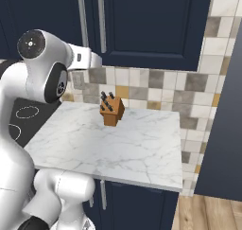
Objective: Move the bowls from the cabinet to the plates on the dining table.
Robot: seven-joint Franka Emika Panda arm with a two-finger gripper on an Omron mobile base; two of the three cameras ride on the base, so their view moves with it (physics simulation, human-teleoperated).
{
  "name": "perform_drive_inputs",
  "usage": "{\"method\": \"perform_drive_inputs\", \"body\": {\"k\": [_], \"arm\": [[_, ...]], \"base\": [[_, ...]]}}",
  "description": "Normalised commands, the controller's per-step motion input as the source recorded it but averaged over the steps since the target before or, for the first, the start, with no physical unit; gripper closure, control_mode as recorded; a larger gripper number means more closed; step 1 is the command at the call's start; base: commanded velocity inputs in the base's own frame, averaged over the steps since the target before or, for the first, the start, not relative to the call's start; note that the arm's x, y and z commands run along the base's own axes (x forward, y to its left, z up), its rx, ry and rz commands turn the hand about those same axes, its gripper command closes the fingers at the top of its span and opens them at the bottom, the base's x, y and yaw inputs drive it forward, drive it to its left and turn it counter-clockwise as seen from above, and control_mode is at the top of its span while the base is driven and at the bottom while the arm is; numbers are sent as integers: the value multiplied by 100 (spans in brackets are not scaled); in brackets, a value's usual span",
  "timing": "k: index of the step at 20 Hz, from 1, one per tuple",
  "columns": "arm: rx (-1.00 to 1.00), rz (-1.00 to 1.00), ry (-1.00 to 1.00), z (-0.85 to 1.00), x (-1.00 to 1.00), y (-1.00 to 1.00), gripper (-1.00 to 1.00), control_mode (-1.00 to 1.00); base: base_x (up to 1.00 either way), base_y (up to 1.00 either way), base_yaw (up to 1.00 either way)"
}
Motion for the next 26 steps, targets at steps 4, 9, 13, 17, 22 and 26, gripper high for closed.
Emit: {"method": "perform_drive_inputs", "body": {"k": [4,9,13,17,22,26], "arm": [[0,-2,-6,40,7,-12,-100,-100],[1,-2,-4,38,8,-15,-100,-100],[3,0,-1,32,21,-14,-100,-100],[2,0,-3,23,20,-12,-100,-100],[3,0,-1,8,23,-15,-100,-100],[3,0,-5,2,27,-13,-100,-100]], "base": [[0,0,0],[0,0,0],[0,0,0],[0,0,0],[0,0,0],[0,0,0]]}}
